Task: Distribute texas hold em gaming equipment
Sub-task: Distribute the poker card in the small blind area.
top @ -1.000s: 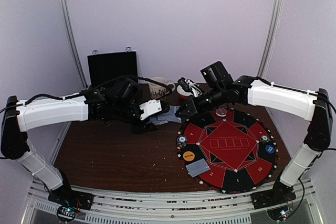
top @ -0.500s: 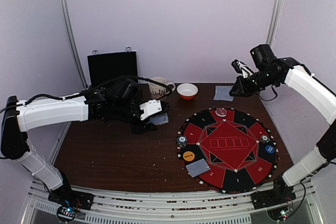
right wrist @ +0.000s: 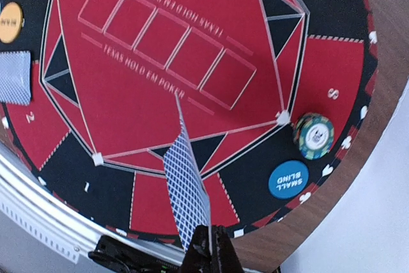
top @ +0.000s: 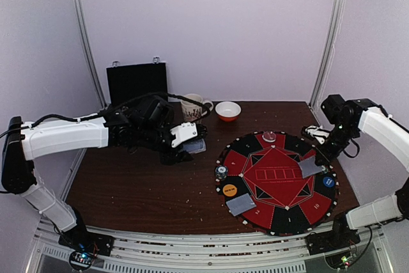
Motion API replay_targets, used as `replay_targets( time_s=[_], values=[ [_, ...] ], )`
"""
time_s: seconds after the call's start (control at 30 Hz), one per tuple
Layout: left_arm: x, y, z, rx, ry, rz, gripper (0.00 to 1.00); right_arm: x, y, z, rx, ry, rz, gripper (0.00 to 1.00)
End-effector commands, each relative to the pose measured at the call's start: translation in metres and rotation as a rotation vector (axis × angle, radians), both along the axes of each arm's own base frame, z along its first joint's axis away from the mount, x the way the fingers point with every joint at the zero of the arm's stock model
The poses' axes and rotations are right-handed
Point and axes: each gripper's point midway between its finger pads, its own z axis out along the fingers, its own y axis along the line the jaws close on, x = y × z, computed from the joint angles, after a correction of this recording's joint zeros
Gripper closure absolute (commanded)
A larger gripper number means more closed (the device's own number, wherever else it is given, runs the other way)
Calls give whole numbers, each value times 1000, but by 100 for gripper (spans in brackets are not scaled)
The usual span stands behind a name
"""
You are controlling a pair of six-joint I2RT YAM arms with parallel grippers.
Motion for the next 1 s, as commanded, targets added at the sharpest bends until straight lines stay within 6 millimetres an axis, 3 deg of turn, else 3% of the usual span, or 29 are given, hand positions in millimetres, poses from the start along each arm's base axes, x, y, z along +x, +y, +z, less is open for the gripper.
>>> replay_targets(
  time_s=[0.0, 0.1, 0.2, 0.37, 0.67, 0.83, 0.97],
  values=[
    [-4, -5, -2, -25, 27, -16, 47, -48, -25, -25, -125, 147, 45, 100],
    [-4, -5, -3, -26, 27, -17, 47, -76, -41, -52, -199, 243, 44, 100],
    [-4, -5, -3, -26, 29, -18, 47, -91, -59, -63, -288, 289, 46, 100],
    [-5, -6, -6, -27, 39, -24, 47, -79, -61, -64, -289, 262, 3, 100],
    [-3, -4, -9, -15, 33, -13, 47, -85, -90, -69, -453, 325, -46, 100],
    [-3, -4, -8, -15, 31, -13, 47, -89, -101, -67, -522, 352, -51, 82],
    [-3, -4, -8, -14, 29, -13, 46, -95, -112, -64, -595, 373, -28, 62]
  ],
)
